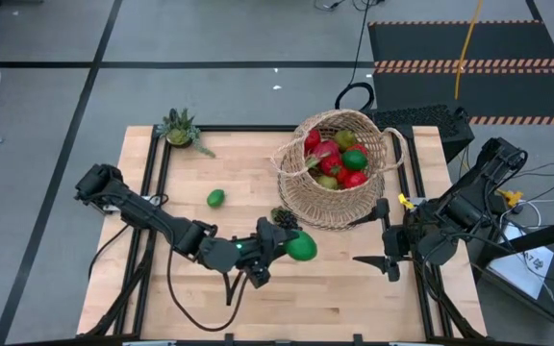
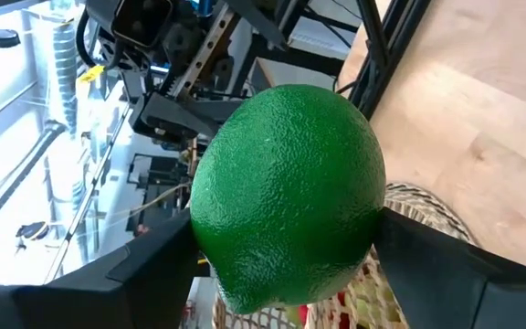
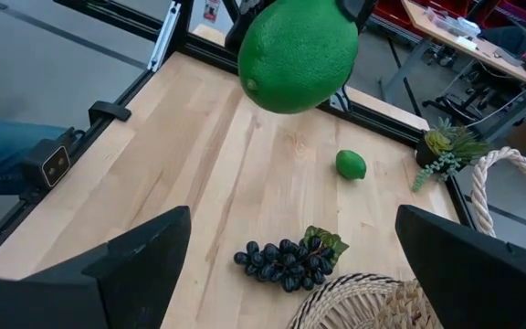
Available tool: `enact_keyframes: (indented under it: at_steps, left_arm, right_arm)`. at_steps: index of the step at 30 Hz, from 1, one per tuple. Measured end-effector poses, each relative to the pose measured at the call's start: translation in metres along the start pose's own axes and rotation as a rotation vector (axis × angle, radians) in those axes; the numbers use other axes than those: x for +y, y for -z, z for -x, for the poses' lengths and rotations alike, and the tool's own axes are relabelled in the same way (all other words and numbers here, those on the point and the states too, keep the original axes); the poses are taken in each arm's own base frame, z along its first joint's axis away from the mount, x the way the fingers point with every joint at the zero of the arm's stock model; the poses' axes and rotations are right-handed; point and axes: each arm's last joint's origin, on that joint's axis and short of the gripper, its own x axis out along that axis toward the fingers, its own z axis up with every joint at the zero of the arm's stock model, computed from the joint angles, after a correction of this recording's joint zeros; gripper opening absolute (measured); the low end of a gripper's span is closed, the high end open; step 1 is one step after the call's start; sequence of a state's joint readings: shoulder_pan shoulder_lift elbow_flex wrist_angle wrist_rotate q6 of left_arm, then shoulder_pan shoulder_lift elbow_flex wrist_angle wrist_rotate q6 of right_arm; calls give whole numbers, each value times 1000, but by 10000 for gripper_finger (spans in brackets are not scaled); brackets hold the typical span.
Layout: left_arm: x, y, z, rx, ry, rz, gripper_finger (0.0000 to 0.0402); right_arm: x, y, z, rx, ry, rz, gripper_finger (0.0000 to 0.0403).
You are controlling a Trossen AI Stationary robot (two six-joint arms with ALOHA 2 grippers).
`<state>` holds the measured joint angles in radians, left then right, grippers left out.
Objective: Build produce basket
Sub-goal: Put the green lime into the brown basket
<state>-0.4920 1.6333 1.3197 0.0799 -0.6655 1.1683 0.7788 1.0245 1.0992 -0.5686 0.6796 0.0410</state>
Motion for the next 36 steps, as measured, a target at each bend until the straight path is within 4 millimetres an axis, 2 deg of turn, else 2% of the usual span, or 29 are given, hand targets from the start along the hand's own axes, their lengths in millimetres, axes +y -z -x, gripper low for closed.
enact_keyframes:
  at_steps: [7, 15, 36]
  left_arm:
    - [0, 0, 0, 0, 0, 31, 310]
    - [0, 0, 0, 0, 1, 144, 310]
    - [0, 0, 0, -1, 1, 754, 310]
  right_arm:
    - [0, 0, 0, 0, 0, 0, 380]
    - [0, 0, 0, 0, 0, 0, 380]
    - [0, 0, 0, 0, 0, 0, 380]
